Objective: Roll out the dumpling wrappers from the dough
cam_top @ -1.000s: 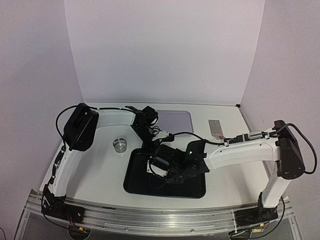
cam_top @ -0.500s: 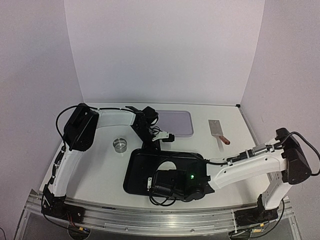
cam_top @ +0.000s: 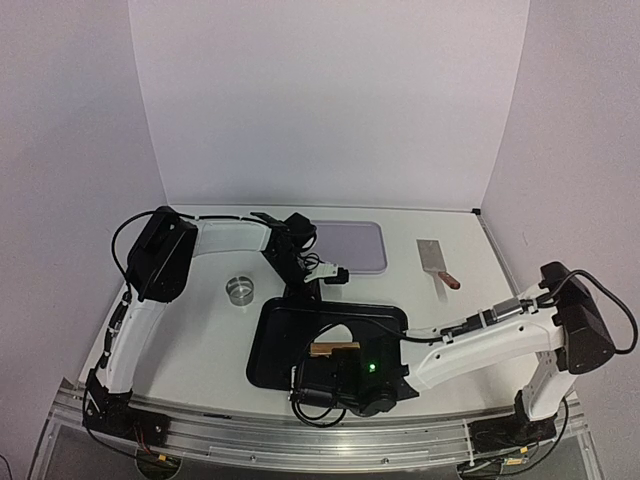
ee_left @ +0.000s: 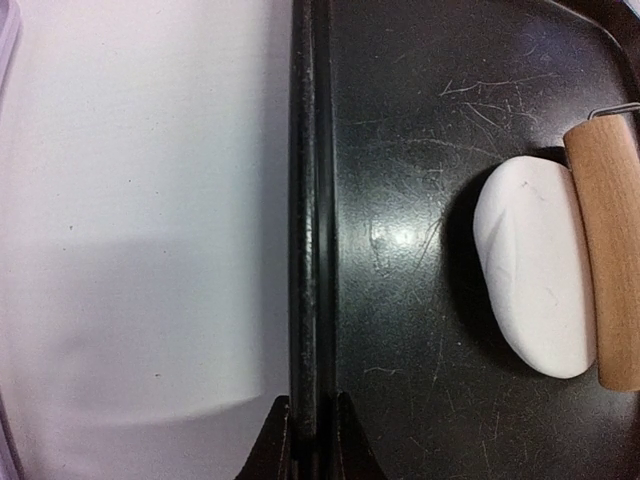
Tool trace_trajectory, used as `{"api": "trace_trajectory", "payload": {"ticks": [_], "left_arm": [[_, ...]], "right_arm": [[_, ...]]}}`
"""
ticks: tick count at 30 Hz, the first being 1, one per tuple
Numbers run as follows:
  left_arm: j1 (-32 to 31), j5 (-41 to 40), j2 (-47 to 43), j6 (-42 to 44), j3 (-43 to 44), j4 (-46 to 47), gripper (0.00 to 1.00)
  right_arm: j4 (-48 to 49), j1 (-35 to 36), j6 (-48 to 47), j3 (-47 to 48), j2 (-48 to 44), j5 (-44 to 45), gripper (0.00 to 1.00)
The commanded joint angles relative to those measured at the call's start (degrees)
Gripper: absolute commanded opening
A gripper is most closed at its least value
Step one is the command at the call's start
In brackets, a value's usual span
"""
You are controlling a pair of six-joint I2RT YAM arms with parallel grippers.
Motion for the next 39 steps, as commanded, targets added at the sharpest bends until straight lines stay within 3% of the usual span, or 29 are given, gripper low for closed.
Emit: {"api": "trace_trajectory", "payload": {"ticks": [1,24,27,32,39], "left_arm": [[1.1,-8.7,0.6,3.4,-1.7,2.1,0.0],[2.1,-8.4,0.5,2.9,-1.8,2.3,0.0],[2.1,-8.4,0.5,3.2,-1.9,2.2,0.0],[2.0,-8.2,0.6,3.4,-1.5,2.0,0.0],[1.8,-7.9,0.6,3.4,-1.4,1.7,0.0]], "right_arm": [[-16.5,2.9,3.4,-5.7,5.5,-35.2,0.0],[-19.3,5.4,6.7,-3.6,6.5,-35.9,0.0],[-19.2,5.4,8.4,-3.4,4.2,-33.5,0.0],[-19.4,4.1,9.0,-0.6,-4.2,-21.9,0.0],[-18.4,-2.5,-5.5,10.7,-9.5,-9.9,0.0]]}}
